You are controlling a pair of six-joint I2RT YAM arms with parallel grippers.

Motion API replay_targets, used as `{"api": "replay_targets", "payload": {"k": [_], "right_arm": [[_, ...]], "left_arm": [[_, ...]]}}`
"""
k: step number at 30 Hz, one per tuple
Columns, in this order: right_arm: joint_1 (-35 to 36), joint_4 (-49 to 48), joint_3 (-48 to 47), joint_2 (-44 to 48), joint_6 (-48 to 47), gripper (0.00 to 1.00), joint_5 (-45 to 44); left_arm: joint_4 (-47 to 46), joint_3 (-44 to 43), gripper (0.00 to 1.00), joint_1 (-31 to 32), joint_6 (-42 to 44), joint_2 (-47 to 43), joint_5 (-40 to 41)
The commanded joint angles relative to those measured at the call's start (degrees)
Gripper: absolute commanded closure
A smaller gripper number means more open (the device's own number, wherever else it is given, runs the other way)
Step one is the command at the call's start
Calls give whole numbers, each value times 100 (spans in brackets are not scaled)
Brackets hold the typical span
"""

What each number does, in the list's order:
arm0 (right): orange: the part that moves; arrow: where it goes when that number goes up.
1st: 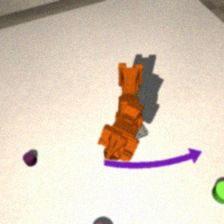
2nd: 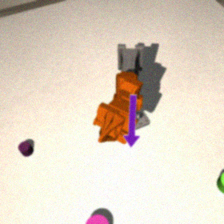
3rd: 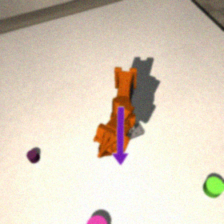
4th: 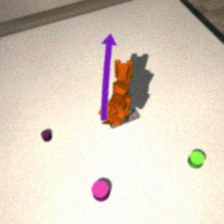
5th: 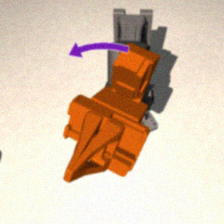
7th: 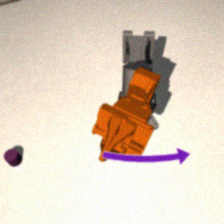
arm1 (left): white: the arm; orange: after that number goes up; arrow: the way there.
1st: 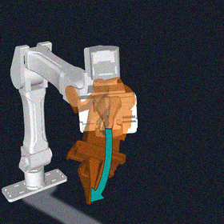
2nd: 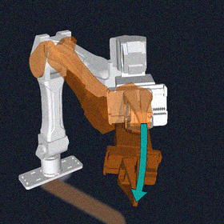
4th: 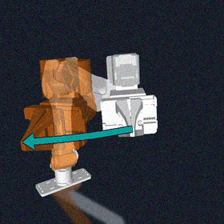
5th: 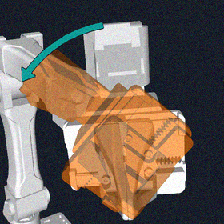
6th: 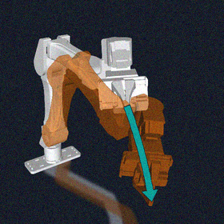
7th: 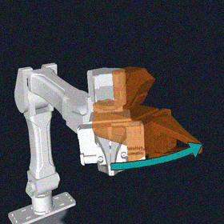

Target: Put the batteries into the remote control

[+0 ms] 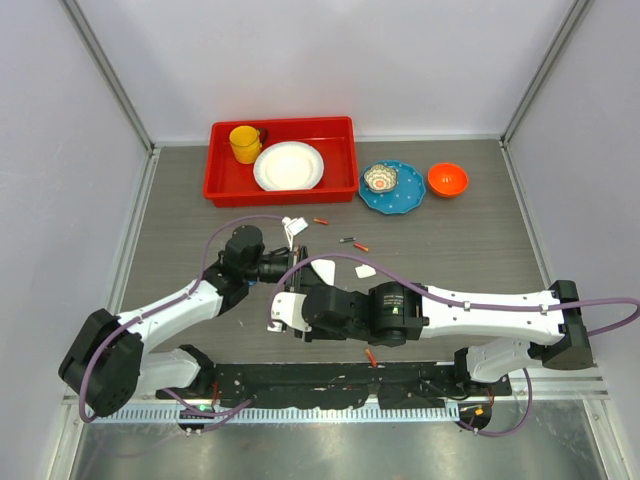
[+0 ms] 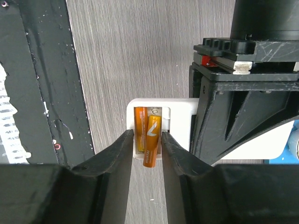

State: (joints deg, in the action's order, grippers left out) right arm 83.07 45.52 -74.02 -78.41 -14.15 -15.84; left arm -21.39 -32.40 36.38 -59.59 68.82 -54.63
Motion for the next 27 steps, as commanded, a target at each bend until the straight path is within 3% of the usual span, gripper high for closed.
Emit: {"api": "replay_targets", "payload": {"k": [1,10,17,27], "right_arm": [[-36,-175,45,-60,44,62,-139],[-45,-298,28,62,88,57,-209],[-176,-535,-121,238,141,47,-324],[-545,-965,-139,564,290,42,-324]], "left_arm": [[-551,-64,100,80,-246,-158,-215],[-551,-100,100,80,-246,-61,-171],[-577,-64,100,80,-255,70,-118],[-665,-38,100,80,-290,141,-21]]}}
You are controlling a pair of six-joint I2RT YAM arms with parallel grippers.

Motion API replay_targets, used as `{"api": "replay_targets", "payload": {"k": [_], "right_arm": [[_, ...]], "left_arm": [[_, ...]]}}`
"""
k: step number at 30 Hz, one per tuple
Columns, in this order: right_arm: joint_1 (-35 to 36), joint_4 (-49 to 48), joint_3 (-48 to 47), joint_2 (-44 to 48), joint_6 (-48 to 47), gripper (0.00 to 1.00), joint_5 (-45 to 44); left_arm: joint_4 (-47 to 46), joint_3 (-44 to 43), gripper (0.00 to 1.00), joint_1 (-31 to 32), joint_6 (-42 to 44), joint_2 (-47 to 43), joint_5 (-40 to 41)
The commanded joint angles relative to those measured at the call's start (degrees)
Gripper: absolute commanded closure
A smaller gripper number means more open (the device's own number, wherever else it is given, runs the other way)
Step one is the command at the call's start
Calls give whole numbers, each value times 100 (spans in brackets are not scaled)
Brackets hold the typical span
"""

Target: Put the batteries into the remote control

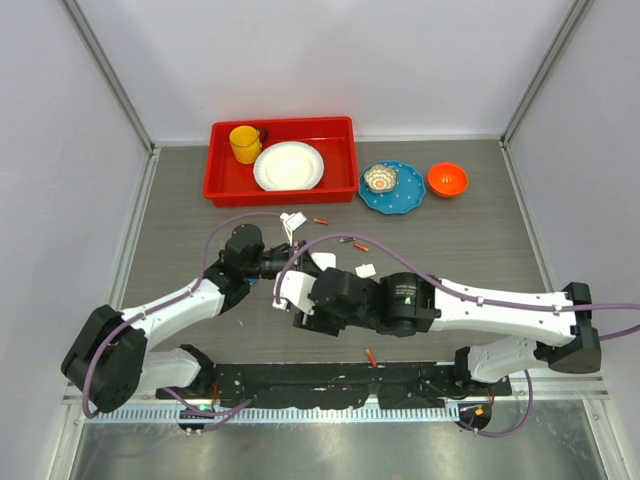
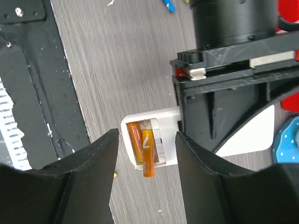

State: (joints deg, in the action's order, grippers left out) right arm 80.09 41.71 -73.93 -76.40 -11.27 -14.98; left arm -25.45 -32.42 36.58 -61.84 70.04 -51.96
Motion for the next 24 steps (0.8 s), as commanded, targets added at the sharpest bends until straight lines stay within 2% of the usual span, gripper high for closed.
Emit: {"api": "replay_targets", "payload": {"k": [1,10,13,15,17,20,22,24], "right_arm": [[-266,-603,-157,424,2,42,-400],[-407,-822,-113,881,169,40,-242],[-424,-1287,132,1301,405,40,-697],[-599,-2042,597,1907,703,40,-1295],[-1089,-2691,1184,2468,1520,36,-1419],[-1810,-3124,1949,2726,2898,34,-1166],[-1962,-3327,2346,2850,3827,33,-954],[-2041,-3713,2953,3025,4289,34,-936]], "left_arm": [[-258,-36,100,60,-73,53,-279],[-522,-27,100,60,-223,264,-121],[-662,-27,100,60,-284,326,63],[-785,-1,100,60,-381,370,204],[-1075,60,100,60,-477,405,562],[-1759,262,100,60,-706,405,1238],[-2390,403,100,60,-864,370,1582],[-2735,596,100,60,-943,326,2073]]}}
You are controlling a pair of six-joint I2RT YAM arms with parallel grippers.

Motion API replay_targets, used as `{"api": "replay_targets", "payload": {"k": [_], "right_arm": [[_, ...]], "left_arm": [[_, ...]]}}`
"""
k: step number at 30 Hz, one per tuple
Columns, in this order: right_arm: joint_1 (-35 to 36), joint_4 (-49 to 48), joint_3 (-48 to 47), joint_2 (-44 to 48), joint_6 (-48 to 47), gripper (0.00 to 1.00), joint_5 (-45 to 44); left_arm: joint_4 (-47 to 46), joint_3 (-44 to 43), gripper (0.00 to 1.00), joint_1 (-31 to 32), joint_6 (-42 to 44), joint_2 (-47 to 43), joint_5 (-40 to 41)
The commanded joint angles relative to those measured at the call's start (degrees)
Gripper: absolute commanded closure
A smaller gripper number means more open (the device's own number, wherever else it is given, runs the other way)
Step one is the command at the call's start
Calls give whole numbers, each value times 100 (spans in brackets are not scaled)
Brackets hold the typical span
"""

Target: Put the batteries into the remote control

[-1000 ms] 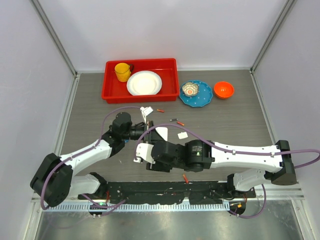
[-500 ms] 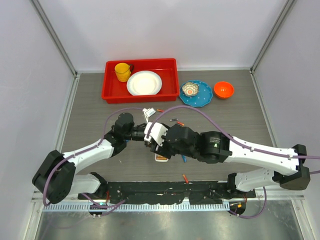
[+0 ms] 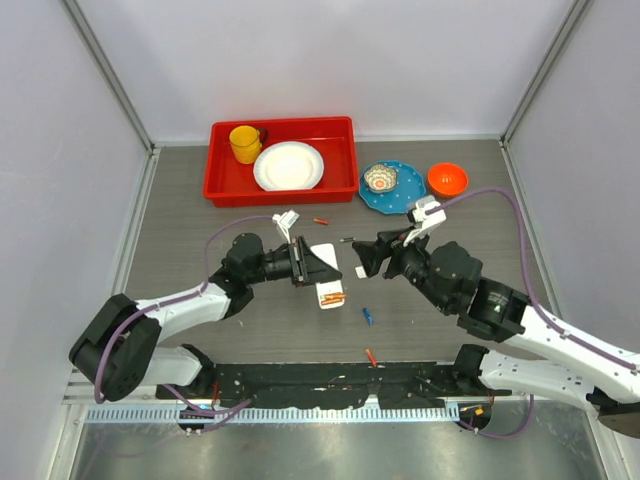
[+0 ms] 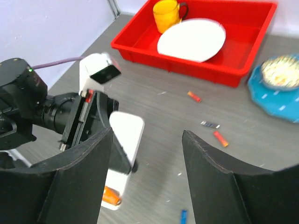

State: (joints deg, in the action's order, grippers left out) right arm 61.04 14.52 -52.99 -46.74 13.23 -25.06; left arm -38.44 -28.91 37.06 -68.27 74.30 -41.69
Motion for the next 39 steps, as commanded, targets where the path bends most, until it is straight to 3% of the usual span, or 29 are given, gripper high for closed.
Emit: {"api": "replay_targets", "payload": {"k": [1,8,13,20,39], "right_arm": [[-136,-1126,1052,138,2084,33,45],[-206,-2505,2414,710,3263,34,71],[-285,-3060,2855,877,3782,33,124],[-513,-3983,3111,342,4433,33,721],[-698,-4915,2812,-651,4478,32,1731]], "left_arm": [[-1735,289,100,12,-327,-109,1188],[-2704,956,100,12,-187,-460,2507],[-3133,1247,100,12,-11,-671,3043],[-3917,1581,100,12,77,-698,3395],[-3838,1757,100,12,209,-1146,3475]]}}
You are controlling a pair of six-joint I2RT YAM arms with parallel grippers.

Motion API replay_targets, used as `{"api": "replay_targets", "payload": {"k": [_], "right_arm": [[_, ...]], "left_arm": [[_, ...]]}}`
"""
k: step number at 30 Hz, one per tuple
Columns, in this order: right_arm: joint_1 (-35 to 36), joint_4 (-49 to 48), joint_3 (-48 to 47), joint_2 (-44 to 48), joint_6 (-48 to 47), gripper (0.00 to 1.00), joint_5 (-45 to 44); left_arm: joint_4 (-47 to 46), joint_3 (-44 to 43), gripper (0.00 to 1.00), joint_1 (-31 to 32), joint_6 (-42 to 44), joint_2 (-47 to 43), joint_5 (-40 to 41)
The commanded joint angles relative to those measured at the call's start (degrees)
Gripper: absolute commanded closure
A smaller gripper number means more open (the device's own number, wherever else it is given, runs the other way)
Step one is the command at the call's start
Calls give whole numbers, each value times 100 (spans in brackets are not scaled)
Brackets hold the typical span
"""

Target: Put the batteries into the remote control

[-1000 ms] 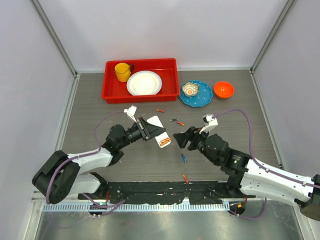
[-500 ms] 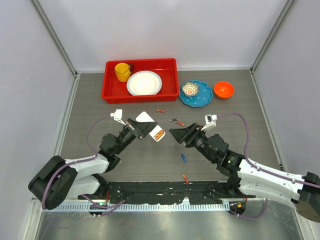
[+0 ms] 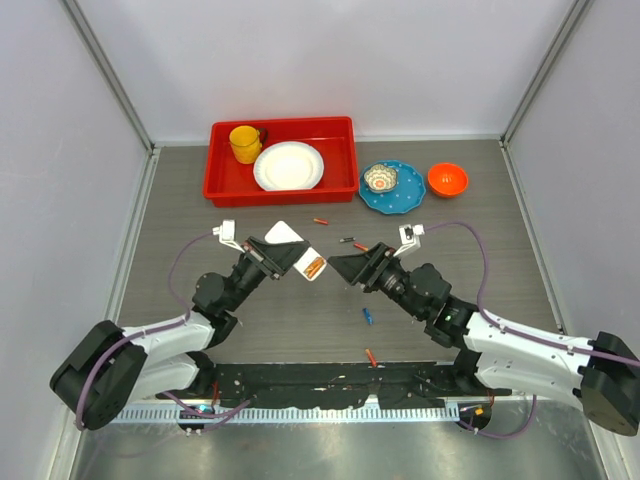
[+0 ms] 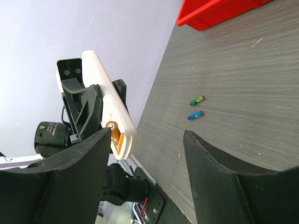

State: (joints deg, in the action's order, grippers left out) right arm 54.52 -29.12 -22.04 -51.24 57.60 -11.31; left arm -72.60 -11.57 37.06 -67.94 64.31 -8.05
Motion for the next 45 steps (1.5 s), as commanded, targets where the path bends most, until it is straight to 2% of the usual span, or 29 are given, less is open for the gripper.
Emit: {"api": "replay_targets", "payload": {"k": [1,10,39,45], "right_arm": [[-56,-629,-344,-298,49,32,436],[-91,-1034,-353,-553,119,31,489],[-144,-1139,-468,-1037,128,32,674],[-144,-1105,-503,-1186,163,35,806]], "left_arm": [[-431,24,100,21,176,-156,102],[-404,67,100,12,185,-235,111],[-413,67,100,21,79,-367,181],[-422,33,100,12,71,-402,208]]}}
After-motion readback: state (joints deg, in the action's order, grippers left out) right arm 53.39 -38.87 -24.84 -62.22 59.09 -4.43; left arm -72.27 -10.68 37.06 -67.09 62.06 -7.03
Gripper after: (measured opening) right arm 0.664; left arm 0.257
